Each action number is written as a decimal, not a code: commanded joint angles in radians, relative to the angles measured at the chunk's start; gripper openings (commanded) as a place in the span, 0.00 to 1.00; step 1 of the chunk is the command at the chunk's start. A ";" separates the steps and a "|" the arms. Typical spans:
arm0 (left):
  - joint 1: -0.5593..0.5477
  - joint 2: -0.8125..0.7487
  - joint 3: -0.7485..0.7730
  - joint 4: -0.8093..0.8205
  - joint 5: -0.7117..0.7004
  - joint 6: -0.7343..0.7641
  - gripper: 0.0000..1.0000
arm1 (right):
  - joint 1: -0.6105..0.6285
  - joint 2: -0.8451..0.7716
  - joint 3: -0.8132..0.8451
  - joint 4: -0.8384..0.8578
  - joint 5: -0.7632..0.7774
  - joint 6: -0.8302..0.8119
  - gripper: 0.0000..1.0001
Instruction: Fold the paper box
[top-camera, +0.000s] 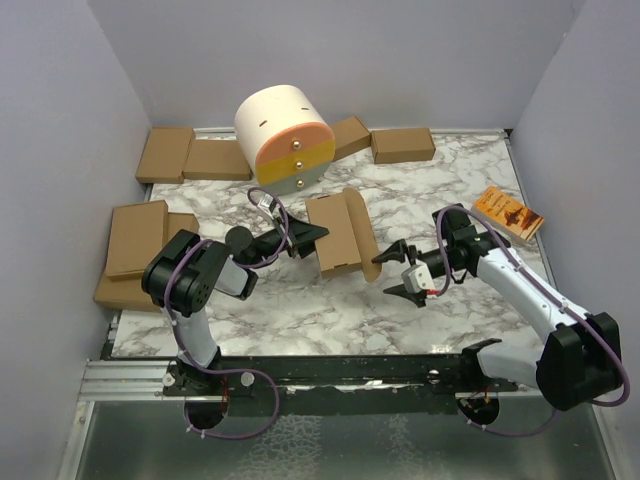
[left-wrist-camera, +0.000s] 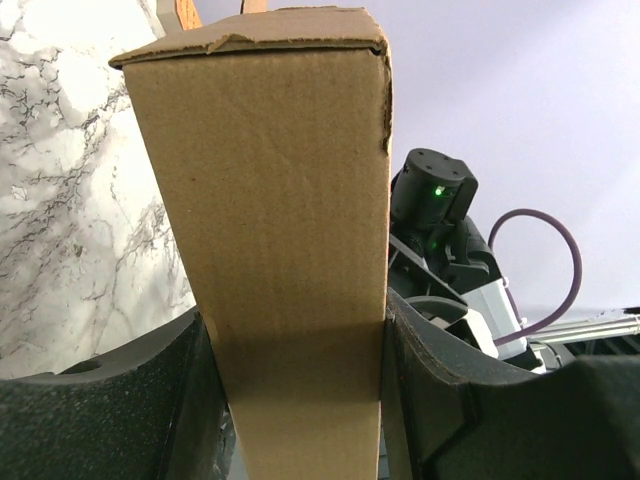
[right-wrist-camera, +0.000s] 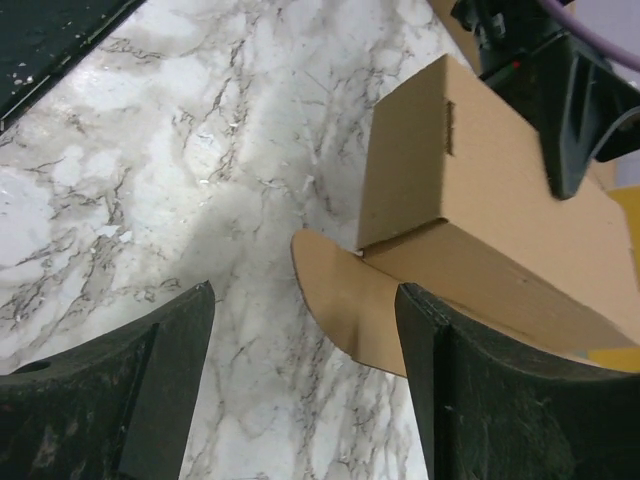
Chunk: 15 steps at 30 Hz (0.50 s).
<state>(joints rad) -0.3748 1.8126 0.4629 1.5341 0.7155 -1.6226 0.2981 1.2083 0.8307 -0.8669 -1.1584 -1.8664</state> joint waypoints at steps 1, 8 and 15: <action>0.004 0.015 0.000 0.248 0.021 -0.010 0.31 | 0.029 -0.021 -0.035 0.100 0.050 0.055 0.70; 0.004 0.026 0.012 0.248 0.040 -0.015 0.31 | 0.033 -0.005 -0.022 0.187 0.058 0.137 0.58; 0.003 0.031 0.014 0.248 0.044 -0.017 0.31 | 0.040 0.000 -0.020 0.192 0.036 0.150 0.52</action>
<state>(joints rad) -0.3752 1.8339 0.4633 1.5345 0.7334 -1.6325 0.3275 1.2053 0.7967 -0.7074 -1.1145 -1.7409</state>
